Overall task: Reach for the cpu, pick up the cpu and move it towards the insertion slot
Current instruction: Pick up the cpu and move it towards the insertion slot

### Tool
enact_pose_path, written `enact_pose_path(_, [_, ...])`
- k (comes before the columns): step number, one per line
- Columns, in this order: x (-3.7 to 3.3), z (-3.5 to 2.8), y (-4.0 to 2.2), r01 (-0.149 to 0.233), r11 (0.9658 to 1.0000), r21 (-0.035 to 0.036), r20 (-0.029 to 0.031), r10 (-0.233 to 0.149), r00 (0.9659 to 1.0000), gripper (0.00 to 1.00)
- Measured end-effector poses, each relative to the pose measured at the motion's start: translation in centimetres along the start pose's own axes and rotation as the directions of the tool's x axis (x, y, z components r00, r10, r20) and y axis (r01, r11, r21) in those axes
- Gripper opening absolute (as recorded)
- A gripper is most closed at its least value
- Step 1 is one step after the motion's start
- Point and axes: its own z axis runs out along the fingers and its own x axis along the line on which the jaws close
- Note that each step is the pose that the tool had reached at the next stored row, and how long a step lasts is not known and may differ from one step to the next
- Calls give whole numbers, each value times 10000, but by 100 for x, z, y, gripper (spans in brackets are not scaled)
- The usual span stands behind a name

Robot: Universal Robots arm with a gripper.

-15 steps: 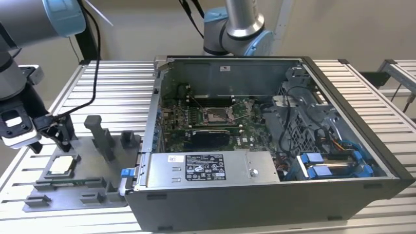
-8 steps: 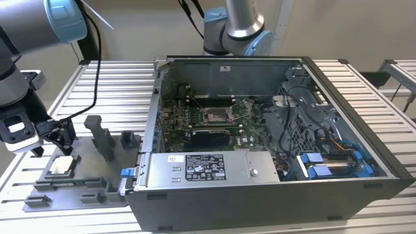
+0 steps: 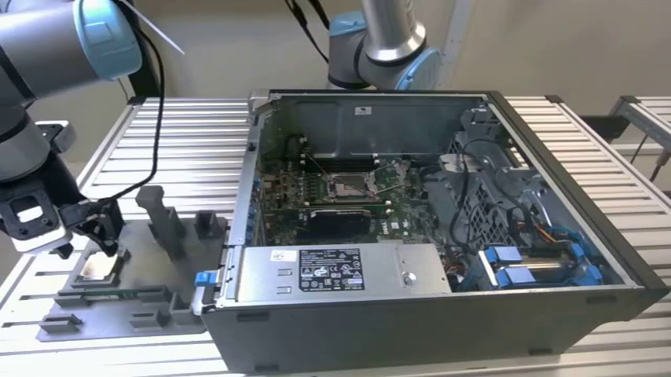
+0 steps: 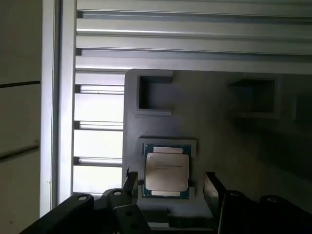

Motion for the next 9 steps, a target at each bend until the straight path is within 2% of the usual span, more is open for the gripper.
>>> enact_pose_path(5, [9,54,-45,-3,10000,0,0,3,10000,100])
enact_pose_path(9, [20,108,-54,-7,10000,0,0,7,10000,100])
